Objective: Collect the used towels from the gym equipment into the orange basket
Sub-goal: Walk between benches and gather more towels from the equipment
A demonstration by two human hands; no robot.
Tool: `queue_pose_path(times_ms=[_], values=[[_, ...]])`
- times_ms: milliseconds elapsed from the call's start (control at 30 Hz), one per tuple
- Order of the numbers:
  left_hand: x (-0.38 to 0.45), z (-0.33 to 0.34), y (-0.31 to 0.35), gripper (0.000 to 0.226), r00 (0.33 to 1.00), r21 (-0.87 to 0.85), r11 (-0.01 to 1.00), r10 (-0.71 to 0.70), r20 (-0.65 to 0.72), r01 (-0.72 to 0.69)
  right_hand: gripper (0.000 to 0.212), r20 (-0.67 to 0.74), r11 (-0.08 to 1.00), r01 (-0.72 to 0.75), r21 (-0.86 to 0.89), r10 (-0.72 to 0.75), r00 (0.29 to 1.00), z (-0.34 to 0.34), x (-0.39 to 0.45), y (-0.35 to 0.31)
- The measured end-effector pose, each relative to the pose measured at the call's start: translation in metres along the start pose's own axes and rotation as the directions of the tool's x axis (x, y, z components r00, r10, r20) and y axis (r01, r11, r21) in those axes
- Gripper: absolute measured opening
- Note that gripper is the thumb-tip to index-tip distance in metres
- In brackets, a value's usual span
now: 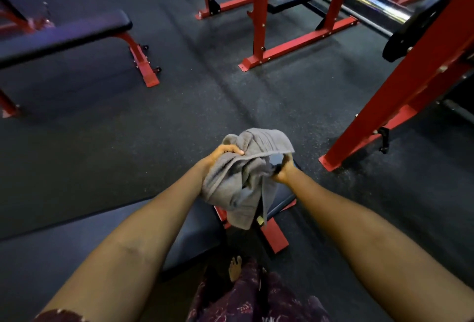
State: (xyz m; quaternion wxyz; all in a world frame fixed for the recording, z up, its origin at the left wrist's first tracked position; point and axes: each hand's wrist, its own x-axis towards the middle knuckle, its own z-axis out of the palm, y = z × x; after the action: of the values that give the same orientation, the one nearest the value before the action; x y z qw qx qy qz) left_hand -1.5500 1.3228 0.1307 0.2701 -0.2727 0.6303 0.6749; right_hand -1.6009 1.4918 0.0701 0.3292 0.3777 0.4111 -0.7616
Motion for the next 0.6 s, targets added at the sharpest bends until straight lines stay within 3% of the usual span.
queue_pose_path(times_ms=[100, 200, 300, 367, 500, 600], values=[[0.000, -0.012, 0.003, 0.029, 0.982, 0.112, 0.977, -0.185, 0.032, 0.180, 0.043, -0.111, 0.990, 0.135, -0.045, -0.139, 0.984, -0.007, 0.043, -0.005], [0.000, -0.015, -0.004, 0.018, 0.959, 0.248, 0.929, -0.284, 0.003, 0.274, 0.032, -0.092, 0.978, 0.185, -0.099, -0.195, 0.977, 0.000, 0.038, -0.009], [0.014, -0.018, -0.019, 0.036, 0.960, 0.249, 0.927, -0.268, -0.079, 0.279, 0.020, -0.099, 0.978, 0.203, -0.055, -0.208, 0.973, 0.017, -0.011, -0.010], [0.020, -0.015, -0.026, 0.032, 0.960, 0.271, 0.922, -0.259, -0.101, 0.277, 0.013, -0.110, 0.971, 0.239, -0.026, -0.240, 0.964, 0.020, -0.018, -0.009], [0.053, -0.018, -0.037, 0.051, 0.964, 0.276, 0.932, -0.189, -0.187, 0.236, 0.023, -0.031, 0.954, 0.300, 0.019, -0.300, 0.954, 0.020, -0.011, -0.008], [0.054, -0.005, -0.031, 0.046, 0.957, 0.232, 0.934, -0.240, -0.163, 0.273, 0.027, 0.015, 0.953, 0.302, 0.030, -0.303, 0.953, 0.020, -0.014, -0.013]])
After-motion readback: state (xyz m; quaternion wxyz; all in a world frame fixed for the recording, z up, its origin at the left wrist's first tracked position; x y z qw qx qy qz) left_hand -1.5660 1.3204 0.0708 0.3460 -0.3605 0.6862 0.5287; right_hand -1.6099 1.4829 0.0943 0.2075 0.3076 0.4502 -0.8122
